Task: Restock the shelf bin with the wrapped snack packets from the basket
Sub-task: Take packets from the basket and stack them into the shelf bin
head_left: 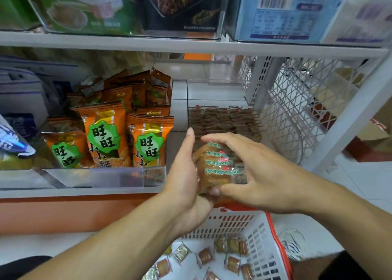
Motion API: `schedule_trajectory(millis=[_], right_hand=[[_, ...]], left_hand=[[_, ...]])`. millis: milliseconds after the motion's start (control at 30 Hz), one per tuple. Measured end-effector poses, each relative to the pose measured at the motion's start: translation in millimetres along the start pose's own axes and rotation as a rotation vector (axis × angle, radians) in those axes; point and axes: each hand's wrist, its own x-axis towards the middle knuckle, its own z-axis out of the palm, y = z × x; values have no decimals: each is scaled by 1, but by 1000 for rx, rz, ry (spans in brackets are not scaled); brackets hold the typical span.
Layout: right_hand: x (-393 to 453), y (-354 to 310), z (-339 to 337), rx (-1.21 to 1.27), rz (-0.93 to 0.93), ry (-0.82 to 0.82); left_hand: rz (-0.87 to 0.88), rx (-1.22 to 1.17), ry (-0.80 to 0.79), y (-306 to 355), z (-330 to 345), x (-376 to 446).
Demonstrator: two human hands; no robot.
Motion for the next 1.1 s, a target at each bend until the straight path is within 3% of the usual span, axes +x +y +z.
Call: schedule_trajectory(millis=[100, 167, 233, 300, 400, 467, 700, 833, 1100], right_hand=[[1, 18, -28, 2, 100, 64], [3, 45, -54, -181, 239, 133], [6, 74, -74, -505, 382, 100], [12, 96, -77, -715, 452, -37], [24, 113, -58, -861, 462, -301], [32, 120, -40, -932, 477, -443], [46, 134, -10, -1138, 683, -639], [50, 140, -4, -1058, 725, -595], [57, 118, -29, -1069, 618, -525]], left_hand=[[28, -33, -33, -1, 1, 3], [169, 166, 56, -3, 1, 6], [415, 589, 123, -7, -2, 5], [676, 1046, 134, -10, -9, 4], [771, 1621, 83, -13, -17, 10], [767, 1829, 70, -17, -25, 16], [654, 2096, -2, -25, -34, 21], [641, 2108, -18, -24, -35, 21], [679, 2081, -41, -23, -37, 24]])
